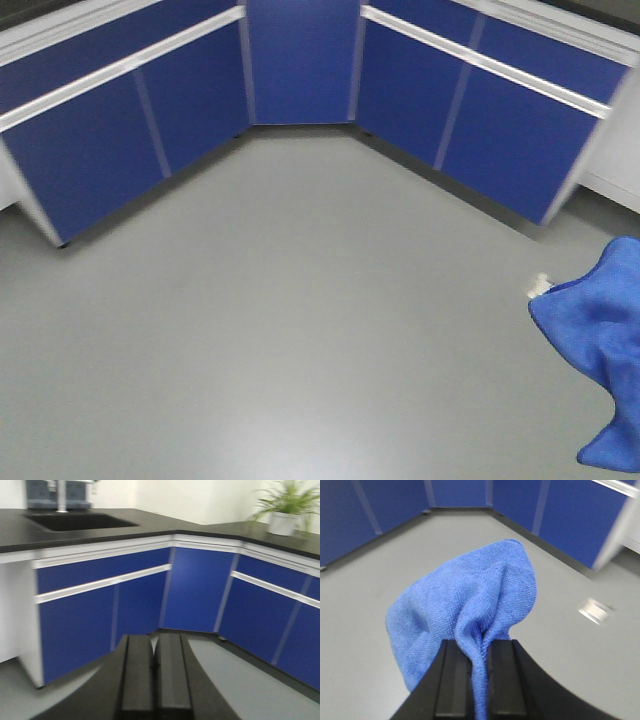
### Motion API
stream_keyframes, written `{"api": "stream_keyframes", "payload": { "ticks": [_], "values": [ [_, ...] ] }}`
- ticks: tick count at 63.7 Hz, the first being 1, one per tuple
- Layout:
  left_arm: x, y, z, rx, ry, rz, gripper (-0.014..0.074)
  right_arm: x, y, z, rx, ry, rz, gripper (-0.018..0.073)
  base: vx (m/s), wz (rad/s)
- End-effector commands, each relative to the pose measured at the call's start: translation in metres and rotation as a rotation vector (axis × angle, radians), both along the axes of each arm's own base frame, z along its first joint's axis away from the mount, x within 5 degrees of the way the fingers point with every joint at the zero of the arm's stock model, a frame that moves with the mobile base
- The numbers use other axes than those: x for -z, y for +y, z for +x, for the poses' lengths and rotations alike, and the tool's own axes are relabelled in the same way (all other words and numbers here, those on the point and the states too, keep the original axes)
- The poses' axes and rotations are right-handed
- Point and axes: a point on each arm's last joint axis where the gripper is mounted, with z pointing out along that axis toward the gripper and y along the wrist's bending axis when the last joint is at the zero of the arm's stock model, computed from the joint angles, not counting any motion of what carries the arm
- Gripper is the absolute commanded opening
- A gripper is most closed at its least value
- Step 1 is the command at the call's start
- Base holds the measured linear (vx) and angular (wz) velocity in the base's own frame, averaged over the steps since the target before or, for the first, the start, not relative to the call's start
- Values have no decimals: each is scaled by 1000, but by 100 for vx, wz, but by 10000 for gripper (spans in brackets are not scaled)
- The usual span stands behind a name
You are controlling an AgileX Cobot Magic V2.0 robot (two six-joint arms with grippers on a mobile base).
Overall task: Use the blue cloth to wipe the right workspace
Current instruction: 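Keep holding the cloth while the base turns toward the other bench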
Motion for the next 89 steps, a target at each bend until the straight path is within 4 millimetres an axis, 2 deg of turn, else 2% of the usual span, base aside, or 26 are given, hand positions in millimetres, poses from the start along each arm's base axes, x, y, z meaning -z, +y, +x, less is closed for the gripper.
{"api": "stream_keyframes", "payload": {
  "ticks": [1, 52, 89],
  "values": [
    [2, -1, 0, 10, -68, -4, -6, -13, 0, 3, -2, -74, 4, 42, -6, -77],
    [2, -1, 0, 10, -68, -4, -6, -10, 0, 1, 1, -36, -3, 42, -1, -58],
    [2, -1, 0, 10, -68, -4, -6, -10, 0, 1, 2, -32, -4, 42, 16, -40]
  ]
}}
